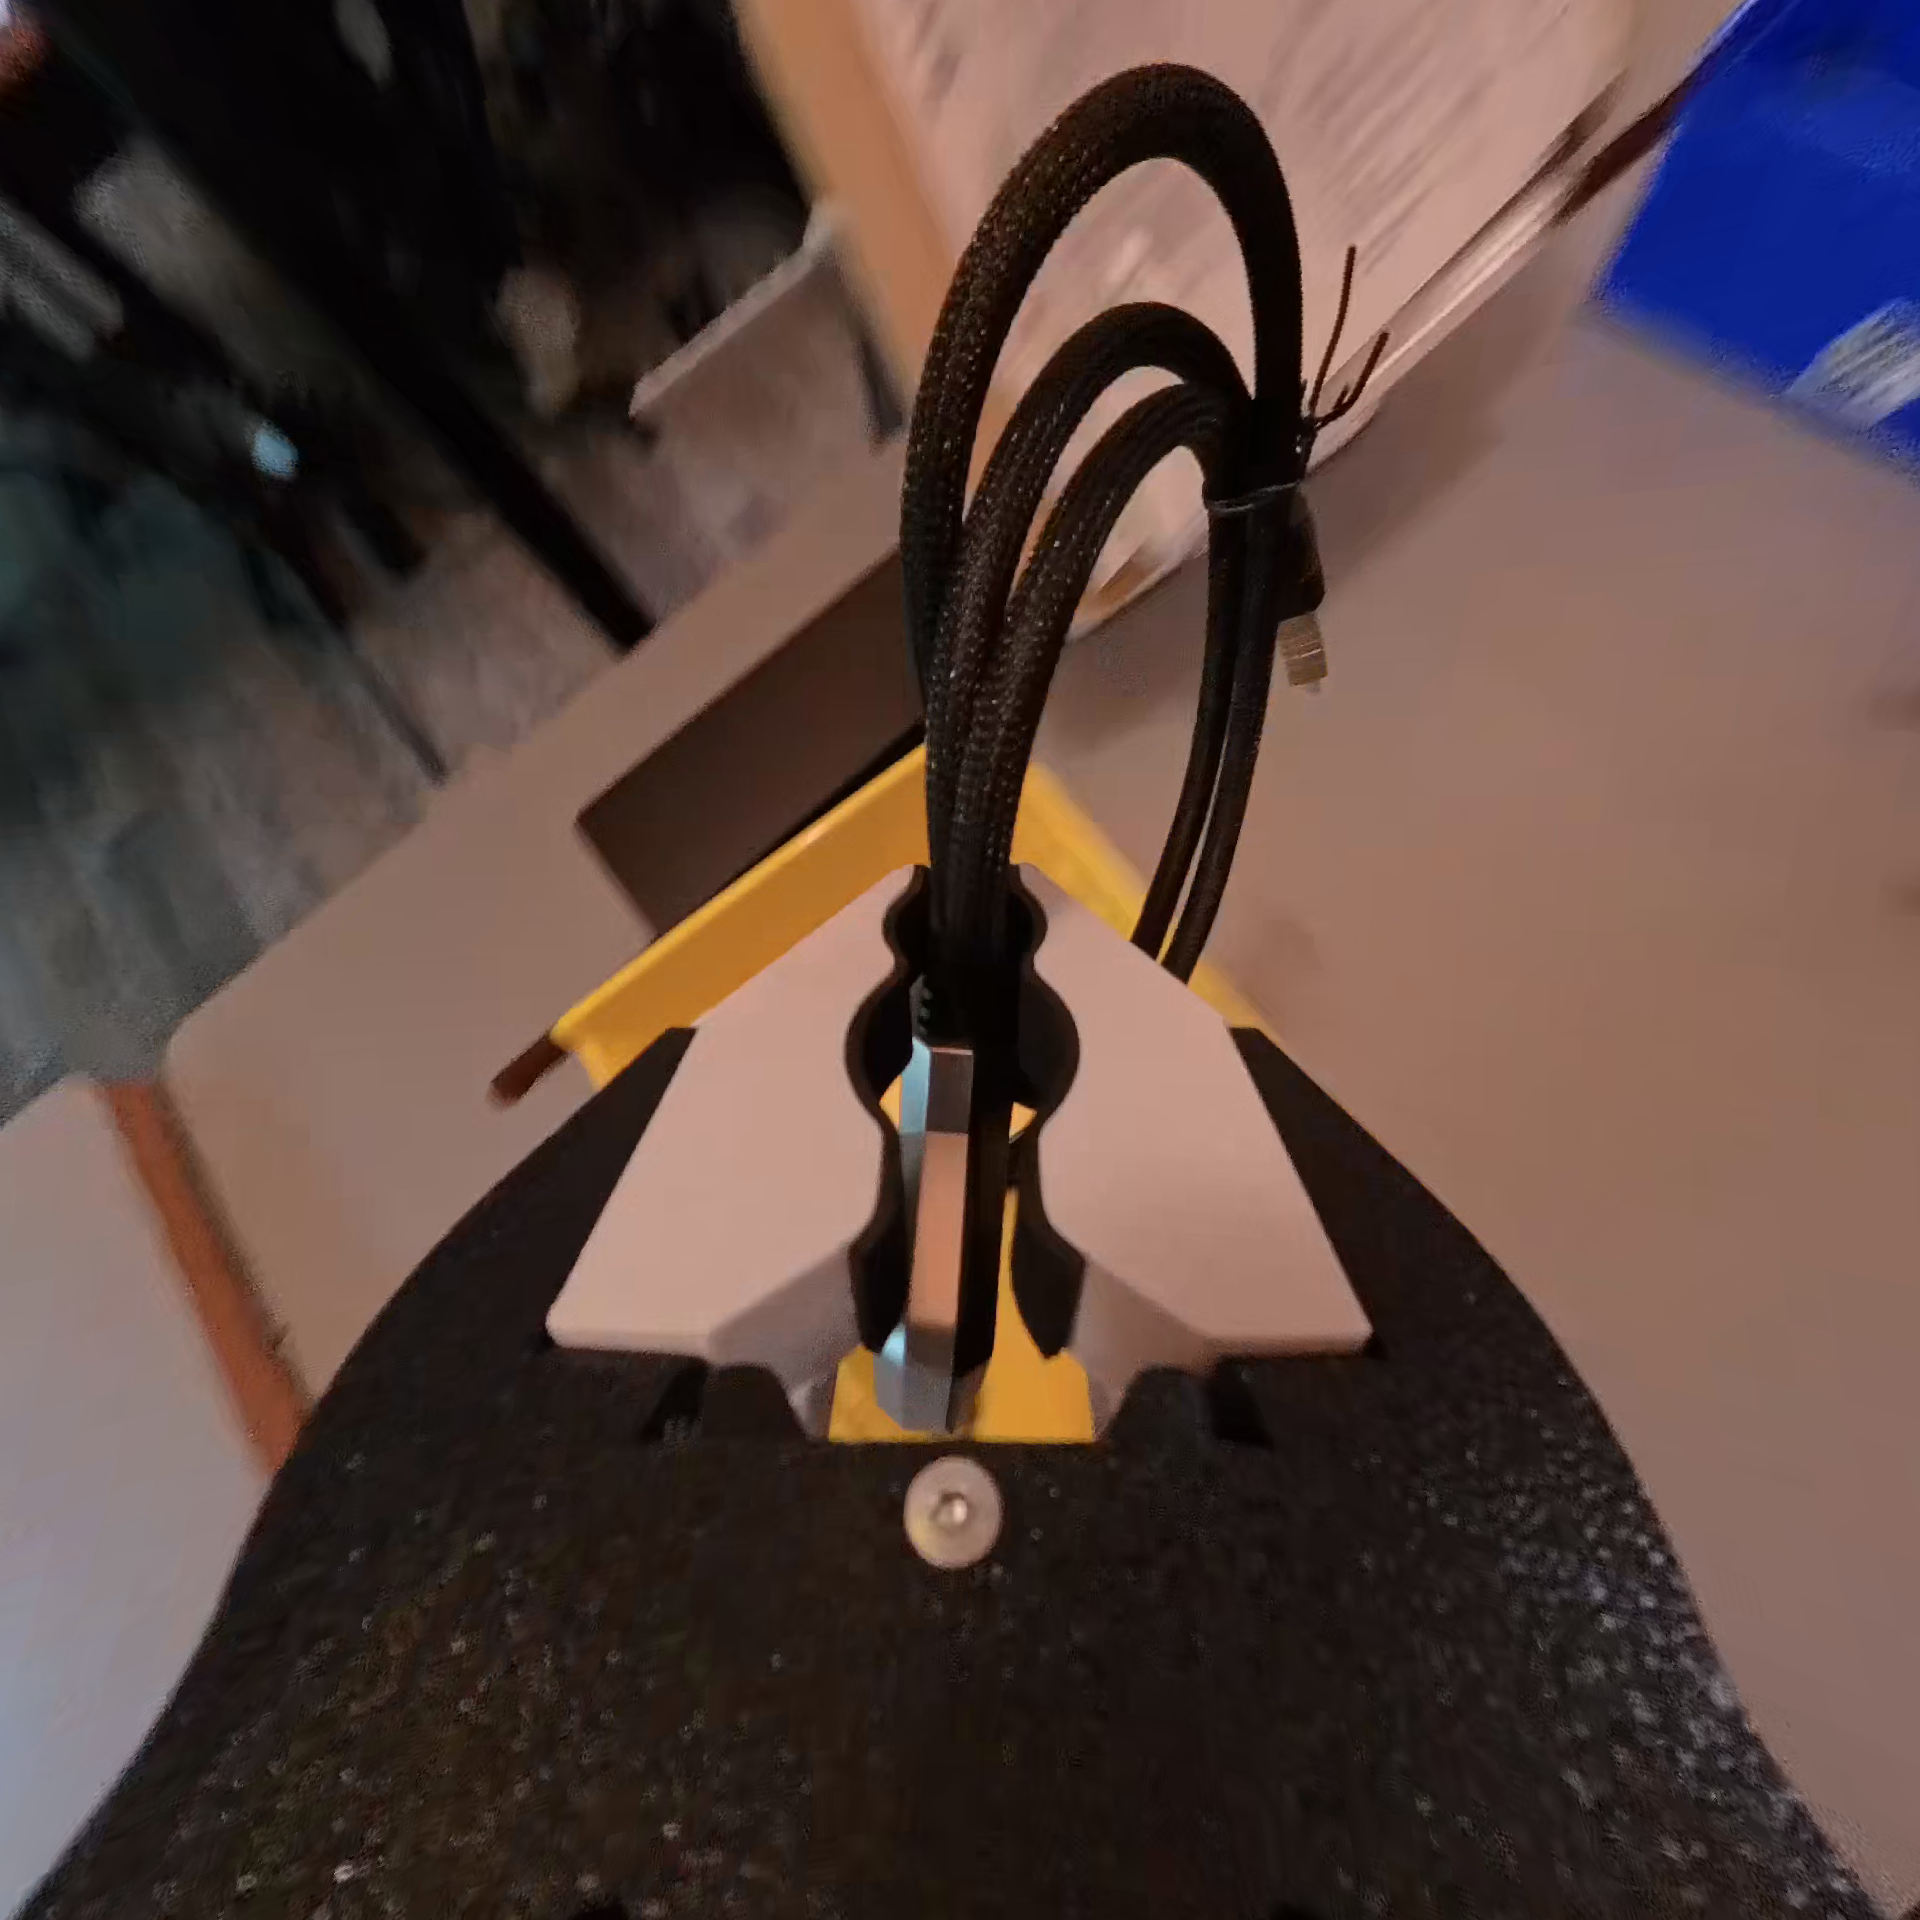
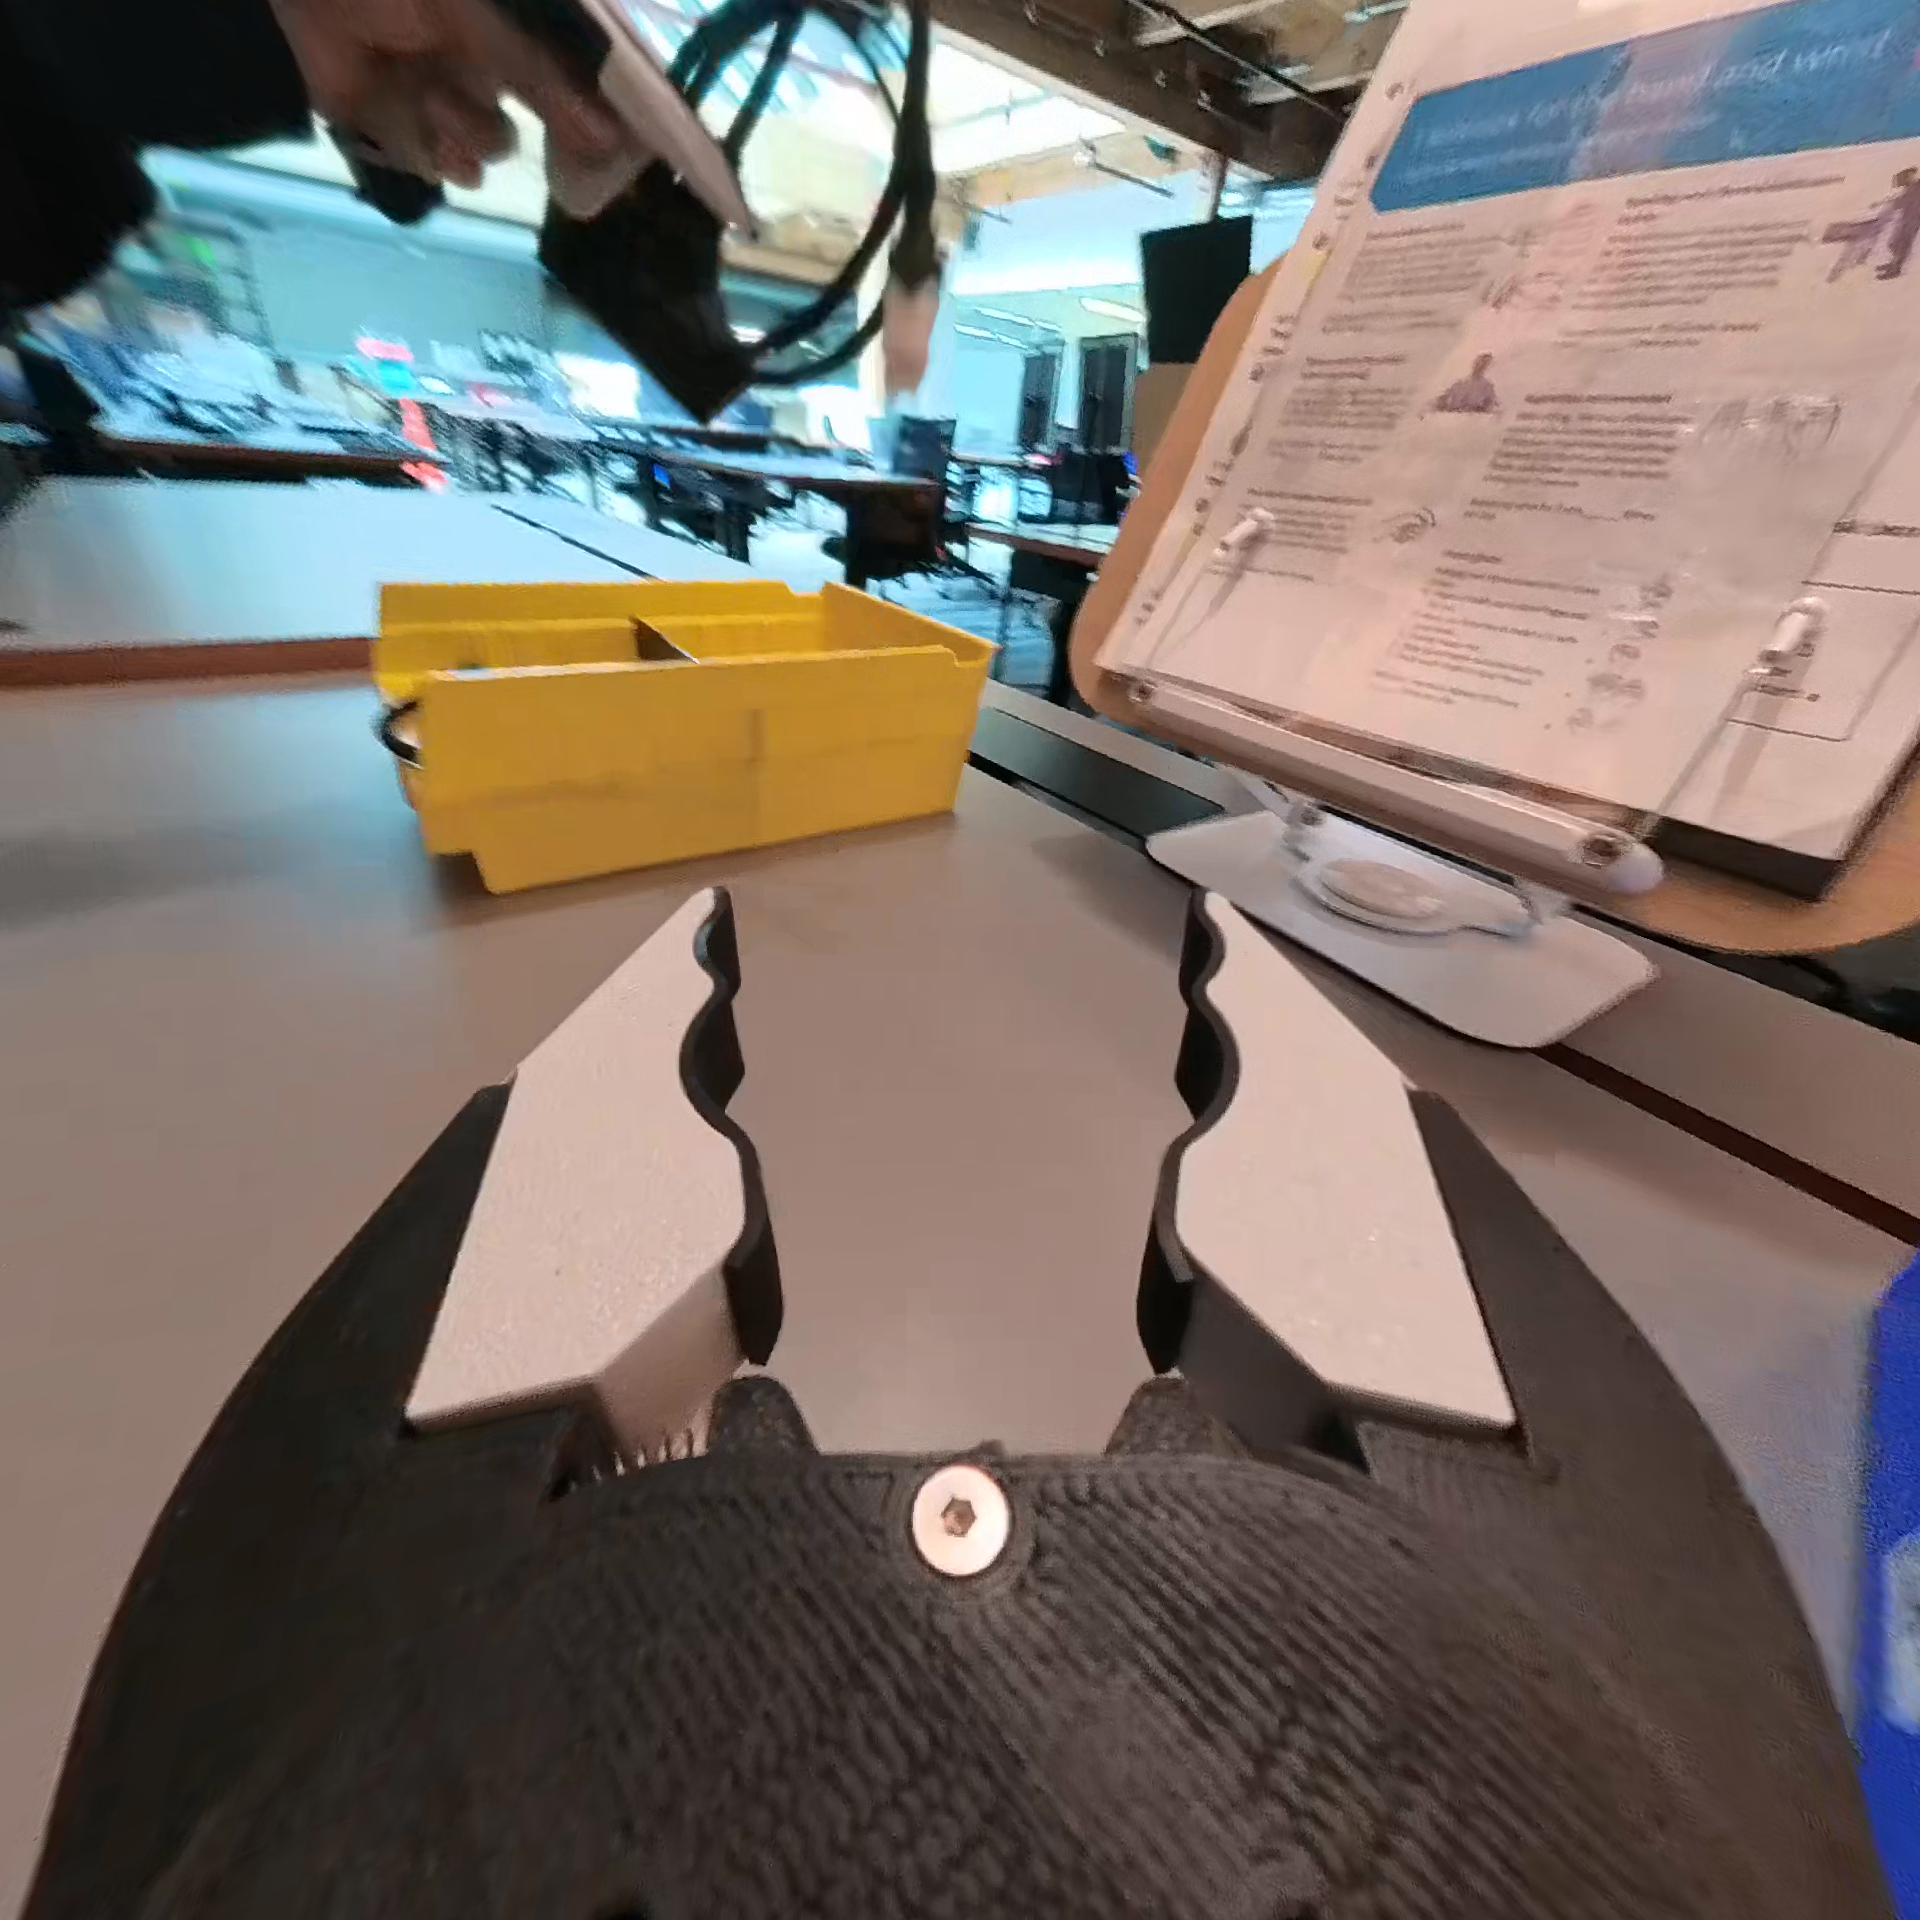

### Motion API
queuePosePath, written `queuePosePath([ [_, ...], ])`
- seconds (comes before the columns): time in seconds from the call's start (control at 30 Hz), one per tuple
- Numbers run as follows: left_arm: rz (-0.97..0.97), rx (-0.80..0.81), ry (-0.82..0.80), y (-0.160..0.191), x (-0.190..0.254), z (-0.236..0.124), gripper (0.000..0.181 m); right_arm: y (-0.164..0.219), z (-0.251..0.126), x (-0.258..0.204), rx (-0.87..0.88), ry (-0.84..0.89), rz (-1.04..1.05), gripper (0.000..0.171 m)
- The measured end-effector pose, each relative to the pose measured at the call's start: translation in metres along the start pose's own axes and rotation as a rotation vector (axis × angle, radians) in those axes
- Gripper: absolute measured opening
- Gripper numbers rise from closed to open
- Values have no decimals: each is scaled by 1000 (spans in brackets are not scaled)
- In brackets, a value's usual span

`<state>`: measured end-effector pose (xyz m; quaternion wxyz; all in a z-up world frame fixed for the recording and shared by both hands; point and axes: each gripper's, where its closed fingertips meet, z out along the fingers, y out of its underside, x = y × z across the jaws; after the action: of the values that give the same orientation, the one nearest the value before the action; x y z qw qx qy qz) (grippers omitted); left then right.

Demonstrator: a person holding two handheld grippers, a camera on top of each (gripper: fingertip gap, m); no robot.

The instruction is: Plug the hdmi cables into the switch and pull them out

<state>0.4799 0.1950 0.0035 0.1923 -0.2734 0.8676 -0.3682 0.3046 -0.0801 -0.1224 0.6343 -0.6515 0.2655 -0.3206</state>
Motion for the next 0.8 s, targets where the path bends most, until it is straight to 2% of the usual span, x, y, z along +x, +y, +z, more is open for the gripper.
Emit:
queuePosePath([
  [0.03, -3, 85, 53, -18, 22, -14, 10, -3, 1, -8, 19, -47, 35, 85],
  [0.13, -52, 277, 289, -51, 105, -39, 11, -22, 3, -38, 135, -239, 203, 87],
  [0.2, -113, 336, 476, -55, 164, -38, 11, -39, -1, -58, 237, -388, 343, 85],
  [0.27, -185, 338, 660, -46, 220, -25, 11, -52, -7, -76, 300, -529, 449, 77],
  [0.33, -273, 318, 814, -34, 265, -5, 11, -58, -12, -90, 313, -634, 503, 79],
  [0.43, -386, 278, 933, -20, 306, 29, 11, -57, -14, -99, 297, -695, 531, 65],
  [0.53, -479, 256, 978, -18, 322, 52, 11, -45, -6, -86, 245, -624, 566, 22],
  [0.67, -581, 234, 954, -23, 315, 71, 12, -35, 0, -72, 187, -593, 679, 20],
  [0.73, -693, 294, 901, -35, 294, 76, 31, -34, 7, -61, 214, -548, 854, 19],
  [0.8, -757, 401, 773, -39, 264, 75, 44, -27, 12, -49, 243, -488, 1066, 19],
])
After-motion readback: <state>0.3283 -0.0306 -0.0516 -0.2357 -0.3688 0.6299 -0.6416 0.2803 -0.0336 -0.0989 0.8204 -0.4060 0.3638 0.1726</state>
